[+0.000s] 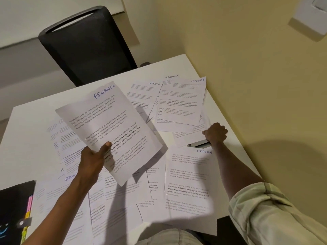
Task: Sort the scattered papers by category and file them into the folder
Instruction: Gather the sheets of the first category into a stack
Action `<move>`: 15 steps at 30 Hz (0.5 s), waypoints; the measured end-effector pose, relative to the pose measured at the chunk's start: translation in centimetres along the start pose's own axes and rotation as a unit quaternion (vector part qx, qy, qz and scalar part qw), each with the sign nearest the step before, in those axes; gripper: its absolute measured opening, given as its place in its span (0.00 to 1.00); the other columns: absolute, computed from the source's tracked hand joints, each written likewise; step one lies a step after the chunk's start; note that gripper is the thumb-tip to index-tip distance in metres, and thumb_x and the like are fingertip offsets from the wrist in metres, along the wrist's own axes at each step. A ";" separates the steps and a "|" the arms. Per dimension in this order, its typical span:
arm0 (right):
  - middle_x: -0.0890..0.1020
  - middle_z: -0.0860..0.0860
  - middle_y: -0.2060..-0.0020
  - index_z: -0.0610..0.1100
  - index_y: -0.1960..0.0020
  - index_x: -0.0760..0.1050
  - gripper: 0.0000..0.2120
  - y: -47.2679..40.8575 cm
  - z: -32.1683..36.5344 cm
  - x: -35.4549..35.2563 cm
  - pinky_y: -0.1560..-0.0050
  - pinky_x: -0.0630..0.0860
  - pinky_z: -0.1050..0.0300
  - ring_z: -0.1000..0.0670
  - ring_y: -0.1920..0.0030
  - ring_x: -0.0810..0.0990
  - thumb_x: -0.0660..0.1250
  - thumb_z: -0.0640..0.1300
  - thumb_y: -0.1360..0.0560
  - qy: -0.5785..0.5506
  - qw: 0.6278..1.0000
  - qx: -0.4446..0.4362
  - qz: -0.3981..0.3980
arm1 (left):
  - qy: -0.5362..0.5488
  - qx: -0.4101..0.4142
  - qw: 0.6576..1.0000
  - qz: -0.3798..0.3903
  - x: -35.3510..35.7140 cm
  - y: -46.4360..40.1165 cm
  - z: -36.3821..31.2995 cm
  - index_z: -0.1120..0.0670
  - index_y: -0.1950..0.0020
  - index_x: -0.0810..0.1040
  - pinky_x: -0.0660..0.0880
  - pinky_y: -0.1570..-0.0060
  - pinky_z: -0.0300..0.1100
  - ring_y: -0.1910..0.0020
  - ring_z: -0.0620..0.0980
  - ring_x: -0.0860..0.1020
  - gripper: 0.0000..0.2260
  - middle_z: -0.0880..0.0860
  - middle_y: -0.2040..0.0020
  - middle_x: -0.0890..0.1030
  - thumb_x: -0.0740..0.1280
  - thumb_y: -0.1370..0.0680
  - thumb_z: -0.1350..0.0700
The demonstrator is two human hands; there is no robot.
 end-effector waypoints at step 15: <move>0.83 0.39 0.52 0.33 0.49 0.77 0.08 6.4 -4.5 -7.5 0.58 0.67 0.66 0.40 0.50 0.81 0.66 0.34 0.27 -0.365 0.882 0.048 -0.294 | 0.015 -0.015 1.000 0.020 1.9 -1.0 0.6 0.56 0.35 0.79 0.75 0.39 0.55 0.44 0.53 0.81 0.16 0.48 0.45 0.83 0.71 0.22 0.55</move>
Point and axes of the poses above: each hand's wrist, its own y-axis away from the middle knuckle, its own x-axis out of the palm, z = x × y, the point moved 3 cm from there along -y, towards the middle knuckle
